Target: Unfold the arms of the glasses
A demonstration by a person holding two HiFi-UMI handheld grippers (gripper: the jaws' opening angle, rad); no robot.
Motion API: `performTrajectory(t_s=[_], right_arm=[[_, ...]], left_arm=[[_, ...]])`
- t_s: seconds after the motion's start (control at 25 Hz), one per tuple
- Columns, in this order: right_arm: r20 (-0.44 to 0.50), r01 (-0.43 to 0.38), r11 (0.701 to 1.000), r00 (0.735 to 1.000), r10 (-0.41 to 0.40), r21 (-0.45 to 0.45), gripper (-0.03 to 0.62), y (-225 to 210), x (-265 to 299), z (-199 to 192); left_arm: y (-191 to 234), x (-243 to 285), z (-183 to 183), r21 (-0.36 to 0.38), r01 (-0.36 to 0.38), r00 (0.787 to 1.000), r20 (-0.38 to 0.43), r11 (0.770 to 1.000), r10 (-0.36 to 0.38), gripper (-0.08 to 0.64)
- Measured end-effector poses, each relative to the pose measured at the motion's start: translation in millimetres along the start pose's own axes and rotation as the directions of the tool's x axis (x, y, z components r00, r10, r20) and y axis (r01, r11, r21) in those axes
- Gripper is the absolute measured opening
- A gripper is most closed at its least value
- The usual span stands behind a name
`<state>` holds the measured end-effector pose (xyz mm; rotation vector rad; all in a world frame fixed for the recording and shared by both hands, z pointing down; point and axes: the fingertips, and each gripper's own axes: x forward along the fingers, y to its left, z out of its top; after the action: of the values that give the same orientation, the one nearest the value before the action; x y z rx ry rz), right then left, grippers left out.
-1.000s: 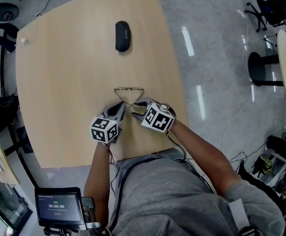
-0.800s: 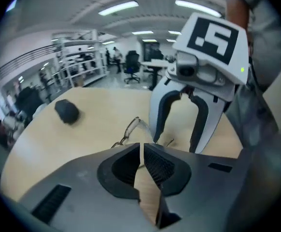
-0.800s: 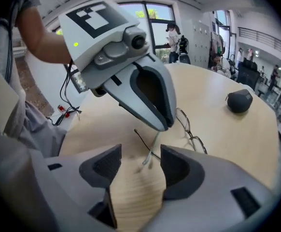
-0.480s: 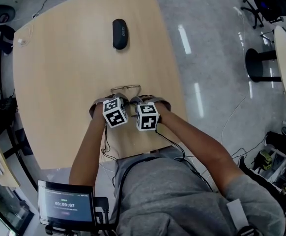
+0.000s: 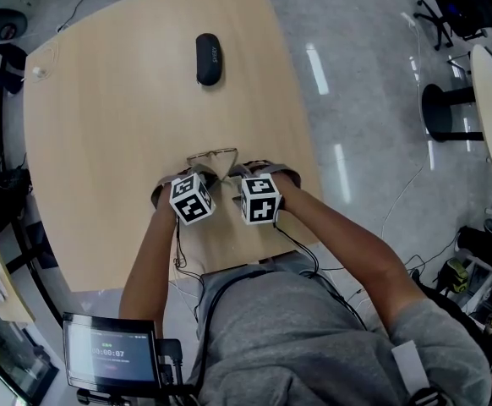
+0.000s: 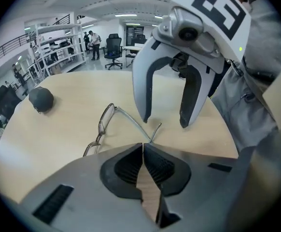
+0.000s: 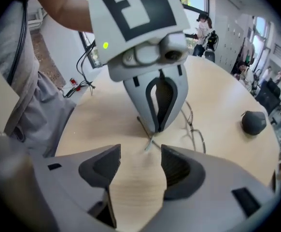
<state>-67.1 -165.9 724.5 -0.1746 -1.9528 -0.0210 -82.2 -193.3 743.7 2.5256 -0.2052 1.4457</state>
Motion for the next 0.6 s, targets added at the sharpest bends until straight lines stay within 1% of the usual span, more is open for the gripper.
performTrajectory(t_s=[0.08, 0.16, 0.24, 0.28, 0.36, 0.4, 0.6], right_arm=[[0.028, 0.003, 1.000, 1.000, -0.002, -0.007, 0.245, -5.0, 4.5, 13.3], [0.022, -0.021, 1.000, 1.000, 0.022, -0.013, 0.250, -5.1, 18.7, 18.6], [-0.013, -0.058, 0.998, 0.998, 0.057, -0.040, 0.255, -3.6, 26.6, 17.1], [-0.044, -0.085, 0.994, 0.996, 0.082, -0.068, 0.255, -1.1, 26.8, 12.9], [-0.110, -0.144, 0.981, 0.985, 0.129, -0.132, 0.255, 7.4, 23.3, 0.7], [-0.131, -0.161, 0.976, 0.981, 0.141, -0.150, 0.255, 11.4, 21.6, -4.0], [-0.184, -0.193, 0.967, 0.970, 0.161, -0.169, 0.255, 21.6, 16.3, -17.9]], left_arm=[[-0.5, -0.2, 0.8, -0.021, 0.001, 1.000, 0.025, 1.000, -0.001, 0.006], [-2.5, 0.0, 1.2, -0.035, 0.009, 0.999, 0.035, 0.999, -0.008, 0.006], [-1.5, -0.5, 0.6, -0.037, 0.017, 0.999, 0.032, 0.999, -0.016, 0.006], [0.0, -1.3, 0.3, -0.038, 0.019, 0.999, 0.030, 0.999, -0.018, 0.006], [1.3, -2.7, -1.6, -0.031, 0.022, 1.000, 0.020, 0.999, -0.021, 0.006], [0.3, -3.1, -3.4, -0.025, 0.023, 1.000, 0.012, 0.999, -0.023, 0.006], [-6.6, -7.5, -14.9, 0.002, 0.036, 0.999, -0.025, 0.999, -0.035, 0.006]])
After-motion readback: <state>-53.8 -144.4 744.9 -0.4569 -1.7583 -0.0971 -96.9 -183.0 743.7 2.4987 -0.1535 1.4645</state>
